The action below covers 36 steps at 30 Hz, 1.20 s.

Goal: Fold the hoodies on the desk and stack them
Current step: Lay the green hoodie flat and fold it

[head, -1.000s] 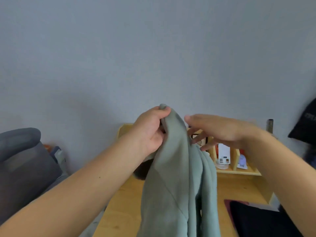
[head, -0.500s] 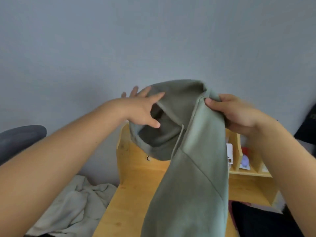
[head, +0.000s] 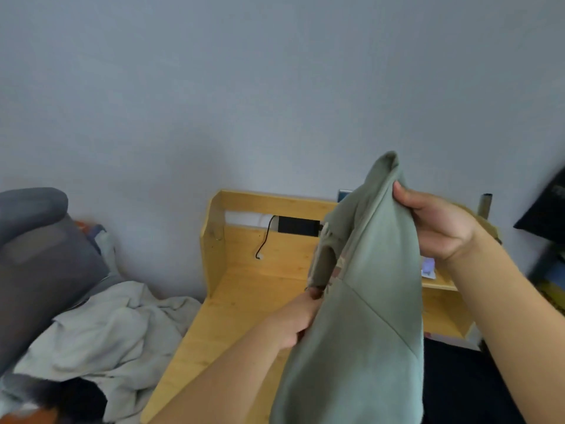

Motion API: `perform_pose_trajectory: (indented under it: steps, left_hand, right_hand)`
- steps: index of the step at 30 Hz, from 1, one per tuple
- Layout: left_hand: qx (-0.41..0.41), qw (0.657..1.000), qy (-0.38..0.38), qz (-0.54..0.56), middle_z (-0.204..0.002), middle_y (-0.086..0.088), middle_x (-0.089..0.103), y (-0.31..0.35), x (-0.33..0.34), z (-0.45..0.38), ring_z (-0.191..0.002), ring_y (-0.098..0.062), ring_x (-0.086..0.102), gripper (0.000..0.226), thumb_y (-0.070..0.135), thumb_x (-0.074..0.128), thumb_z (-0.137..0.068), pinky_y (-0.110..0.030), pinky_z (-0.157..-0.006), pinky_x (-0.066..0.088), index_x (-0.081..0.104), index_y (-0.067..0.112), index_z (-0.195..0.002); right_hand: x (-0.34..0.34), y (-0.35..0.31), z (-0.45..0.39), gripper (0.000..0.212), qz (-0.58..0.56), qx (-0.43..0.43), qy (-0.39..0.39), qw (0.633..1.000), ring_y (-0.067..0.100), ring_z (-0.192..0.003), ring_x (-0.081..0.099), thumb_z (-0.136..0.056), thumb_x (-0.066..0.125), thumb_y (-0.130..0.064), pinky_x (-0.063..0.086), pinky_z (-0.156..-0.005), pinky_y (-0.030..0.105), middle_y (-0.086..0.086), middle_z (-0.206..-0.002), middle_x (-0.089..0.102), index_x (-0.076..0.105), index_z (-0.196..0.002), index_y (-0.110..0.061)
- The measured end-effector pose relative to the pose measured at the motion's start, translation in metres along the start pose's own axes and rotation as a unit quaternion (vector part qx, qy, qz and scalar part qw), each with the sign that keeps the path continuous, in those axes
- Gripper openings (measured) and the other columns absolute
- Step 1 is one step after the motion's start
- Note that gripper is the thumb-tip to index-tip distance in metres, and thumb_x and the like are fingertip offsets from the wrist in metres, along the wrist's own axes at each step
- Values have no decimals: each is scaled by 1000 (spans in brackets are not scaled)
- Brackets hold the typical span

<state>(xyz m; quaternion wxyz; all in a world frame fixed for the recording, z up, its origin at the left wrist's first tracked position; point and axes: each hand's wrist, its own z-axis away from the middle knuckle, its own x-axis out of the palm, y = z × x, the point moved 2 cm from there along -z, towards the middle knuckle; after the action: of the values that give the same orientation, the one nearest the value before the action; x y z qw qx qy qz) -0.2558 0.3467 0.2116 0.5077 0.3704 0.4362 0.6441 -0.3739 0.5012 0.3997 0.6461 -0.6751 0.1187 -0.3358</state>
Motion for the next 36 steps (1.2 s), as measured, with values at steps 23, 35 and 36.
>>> perform_pose_trajectory:
  steps: [23,35,36]
  left_hand:
    - [168,977,-75,-113,-124,-5,65,140,-41,13,-118,-21,64,12,18,65,-98,-56,-110,46,63,16,-110]
    - [226,945,7,-236,-123,5,68,136,-12,-20,-114,-13,63,40,39,70,-95,-51,-109,47,58,25,-131]
    - [187,957,-1,-221,-118,5,68,135,-16,-25,-111,-14,64,40,45,71,-93,-52,-107,48,58,26,-125]
  right_hand:
    - [-39,-44,1,55,199,-20,167,966,30,-89,72,-59,90,-23,60,-68,36,12,-87,76,68,-104,-2]
    - [8,-110,-7,59,204,-160,25,966,27,-80,66,-64,26,18,57,-74,37,11,-87,67,68,-92,-12]
    - [10,-112,-3,57,193,-169,17,967,28,-82,66,-64,26,18,57,-76,38,12,-88,66,67,-92,-12]
